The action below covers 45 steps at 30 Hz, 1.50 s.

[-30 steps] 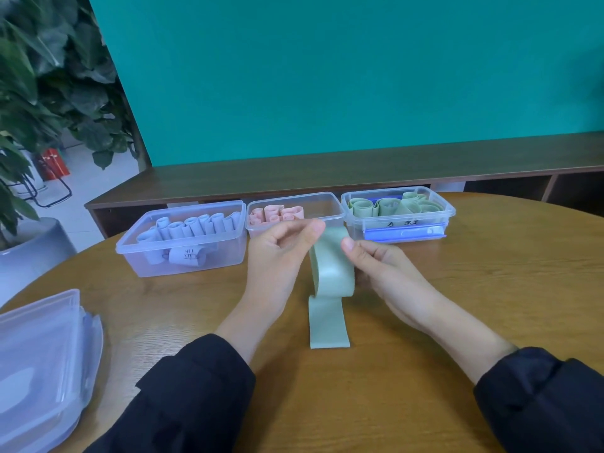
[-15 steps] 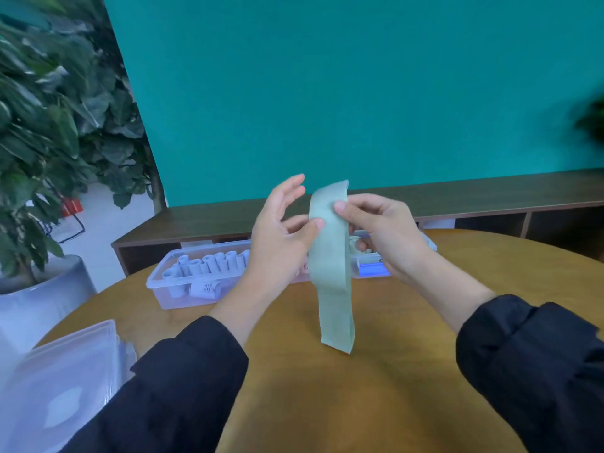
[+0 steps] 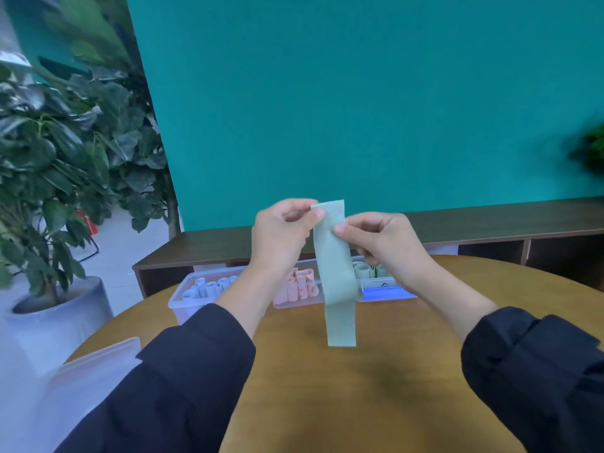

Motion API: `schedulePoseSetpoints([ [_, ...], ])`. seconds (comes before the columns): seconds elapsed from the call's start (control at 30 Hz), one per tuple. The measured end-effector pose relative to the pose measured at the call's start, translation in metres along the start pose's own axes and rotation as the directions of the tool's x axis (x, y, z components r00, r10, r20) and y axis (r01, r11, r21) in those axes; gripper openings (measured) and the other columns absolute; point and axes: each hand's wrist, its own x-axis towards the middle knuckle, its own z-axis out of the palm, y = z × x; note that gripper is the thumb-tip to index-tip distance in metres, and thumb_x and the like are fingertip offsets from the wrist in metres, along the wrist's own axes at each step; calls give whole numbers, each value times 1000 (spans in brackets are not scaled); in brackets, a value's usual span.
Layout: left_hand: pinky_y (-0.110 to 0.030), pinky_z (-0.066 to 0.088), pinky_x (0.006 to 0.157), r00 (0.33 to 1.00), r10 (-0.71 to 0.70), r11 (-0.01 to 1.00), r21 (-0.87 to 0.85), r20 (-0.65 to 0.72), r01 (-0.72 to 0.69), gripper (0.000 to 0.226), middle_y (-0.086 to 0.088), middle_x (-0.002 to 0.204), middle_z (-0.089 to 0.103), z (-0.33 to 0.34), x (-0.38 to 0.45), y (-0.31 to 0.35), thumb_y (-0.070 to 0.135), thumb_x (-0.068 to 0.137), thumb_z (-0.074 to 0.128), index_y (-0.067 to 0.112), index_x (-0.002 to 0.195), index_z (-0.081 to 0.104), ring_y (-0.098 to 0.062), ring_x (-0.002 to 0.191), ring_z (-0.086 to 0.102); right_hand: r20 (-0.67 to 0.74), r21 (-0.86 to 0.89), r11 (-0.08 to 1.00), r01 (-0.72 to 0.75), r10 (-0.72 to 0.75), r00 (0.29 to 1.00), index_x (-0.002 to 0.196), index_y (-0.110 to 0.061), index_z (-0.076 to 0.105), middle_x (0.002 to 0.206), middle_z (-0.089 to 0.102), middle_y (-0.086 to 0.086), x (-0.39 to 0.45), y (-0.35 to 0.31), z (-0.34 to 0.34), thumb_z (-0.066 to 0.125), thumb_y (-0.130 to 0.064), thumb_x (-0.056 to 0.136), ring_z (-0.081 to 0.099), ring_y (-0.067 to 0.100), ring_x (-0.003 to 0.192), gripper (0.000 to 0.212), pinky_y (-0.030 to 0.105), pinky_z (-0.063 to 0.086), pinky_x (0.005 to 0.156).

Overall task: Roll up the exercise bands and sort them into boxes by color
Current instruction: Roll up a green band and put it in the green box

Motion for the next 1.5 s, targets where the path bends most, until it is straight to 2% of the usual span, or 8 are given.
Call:
schedulePoseSetpoints([
  [0.13, -42, 62, 78, 998, 15, 996, -91, -63, -21, 17, -8, 93, 75, 5, -11, 11, 25, 87, 80, 16, 95, 68, -18, 70, 73, 9, 2, 994, 108, -108, 994, 91, -14, 77, 73, 72, -4, -8, -15, 11, 77, -15, 88, 48, 5, 50, 3, 15, 37, 46],
  [0.27, -55, 56, 94, 999, 0, 997, -72, 42, 3, 42, -3, 93, 77, -1, -18, 23, 64, 78, 73, 21, 83, 75, -28, 97, 73, 39, -90, 987, 135, -132, 990, 97, -16, 77, 72, 68, -12, -12, -24, 14, 66, -31, 97, 50, 1, 54, 19, 13, 39, 53],
  [0.47, -63, 55, 92, 998, 51, 984, -172, 31, -45, 10, -13, 94, 77, -12, -25, 31, 23, 89, 79, 13, 88, 77, -43, 100, 70, -94, -123, 972, 201, -213, 973, 94, -15, 74, 65, 60, -23, -10, -32, 11, 71, -25, 95, 42, 4, 53, 10, 12, 35, 52],
  [0.6, -59, 57, 92, 996, 63, 978, -204, 67, -48, 13, -15, 96, 78, -17, -33, 43, 18, 91, 76, 6, 94, 75, -41, 98, 72, -98, -3, 980, 197, -197, 976, 105, -18, 69, 90, 63, -7, -11, -41, 12, 80, -27, 86, 44, 14, 58, 24, 20, 35, 48],
  [0.93, -45, 62, 80, 985, 142, 980, -153, 93, -127, 16, -12, 88, 78, -28, -38, 53, 22, 90, 76, 6, 92, 75, -27, 82, 75, 26, 108, 983, 152, -155, 988, 89, -7, 75, 62, 63, 9, -4, -55, 16, 77, -22, 87, 45, 16, 47, 15, 23, 35, 43],
  [1.17, -30, 51, 65, 984, -52, 983, 181, 170, 21, 7, -1, 77, 77, -36, -24, -43, 27, 86, 81, 23, 81, 80, -12, 66, 66, 157, -100, 991, -88, 103, 982, 96, -4, 76, 73, 72, 9, -5, 29, 18, 77, -20, 89, 61, 18, 53, 18, 26, 42, 43],
  [1.3, -21, 43, 51, 949, -178, 967, 226, 260, 119, 2, -5, 70, 71, -36, -39, -93, 11, 87, 79, 13, 87, 79, -1, 60, 61, 188, -185, 961, -208, 242, 952, 98, -4, 75, 79, 76, 9, -23, 79, 18, 77, -13, 88, 73, 19, 70, 14, 26, 51, 48],
  [1.5, -21, 52, 64, 927, -194, 949, 300, 321, 95, 6, -1, 73, 75, -40, -78, -126, 7, 86, 79, 11, 91, 79, -6, 61, 64, 231, -243, 935, -259, 315, 921, 93, -11, 79, 83, 77, 7, -58, 113, 12, 82, -13, 83, 67, 10, 72, 10, 32, 60, 62],
])
